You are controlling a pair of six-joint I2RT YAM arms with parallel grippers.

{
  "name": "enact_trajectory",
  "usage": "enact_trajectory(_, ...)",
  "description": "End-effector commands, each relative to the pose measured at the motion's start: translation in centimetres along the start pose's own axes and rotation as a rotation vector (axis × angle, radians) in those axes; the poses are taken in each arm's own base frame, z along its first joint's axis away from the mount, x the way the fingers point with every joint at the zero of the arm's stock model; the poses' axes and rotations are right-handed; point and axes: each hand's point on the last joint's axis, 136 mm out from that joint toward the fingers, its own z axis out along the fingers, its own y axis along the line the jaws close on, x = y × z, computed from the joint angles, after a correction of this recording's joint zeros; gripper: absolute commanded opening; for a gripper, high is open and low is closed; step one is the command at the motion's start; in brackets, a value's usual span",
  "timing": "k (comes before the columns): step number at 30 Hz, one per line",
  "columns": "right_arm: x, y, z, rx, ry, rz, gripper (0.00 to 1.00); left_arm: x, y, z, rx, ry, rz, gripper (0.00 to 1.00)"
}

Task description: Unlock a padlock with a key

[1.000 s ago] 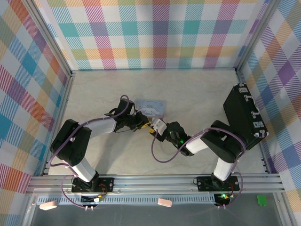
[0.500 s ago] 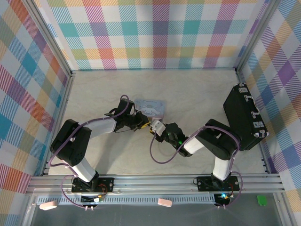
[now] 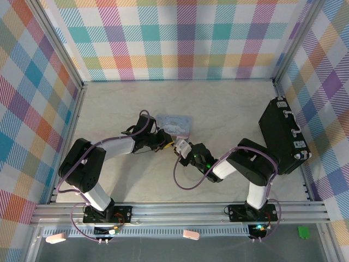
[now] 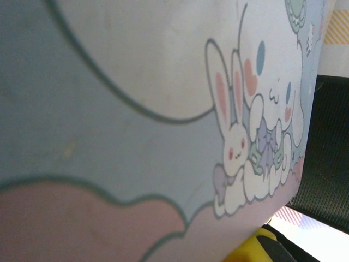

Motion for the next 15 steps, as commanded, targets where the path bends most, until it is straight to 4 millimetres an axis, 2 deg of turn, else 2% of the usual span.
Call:
enact_trajectory(1, -1.7, 0.2, 0.2, -0.042, 0.009, 0.194, 0.00, 0.6, 0.3, -0.3, -0.010, 0.003, 0.008, 0.15)
enact_trajectory(4, -1.8, 1.5, -0.1, -0.123, 0.065, 0.334, 0.00, 0.3, 1.1, -0.5, -0.030, -0.033, -0.001, 0.28)
enact_trajectory(6, -1.4, 1.8, -0.5, -0.135, 0.085, 0.418, 0.00, 0.0, 1.5, -0.6, -0.021, -0.064, -0.017, 0.33)
enact_trajectory(11, -0.3, 2.3, -0.8, -0.149, 0.124, 0.515, 0.00, -0.3, 1.9, -0.4, 0.010, -0.094, -0.043, 0.37)
enact_trajectory(15, 0.2, 2.7, -0.6, -0.159, 0.144, 0.566, 0.00, -0.8, 1.5, -0.7, 0.041, -0.123, -0.045, 0.41)
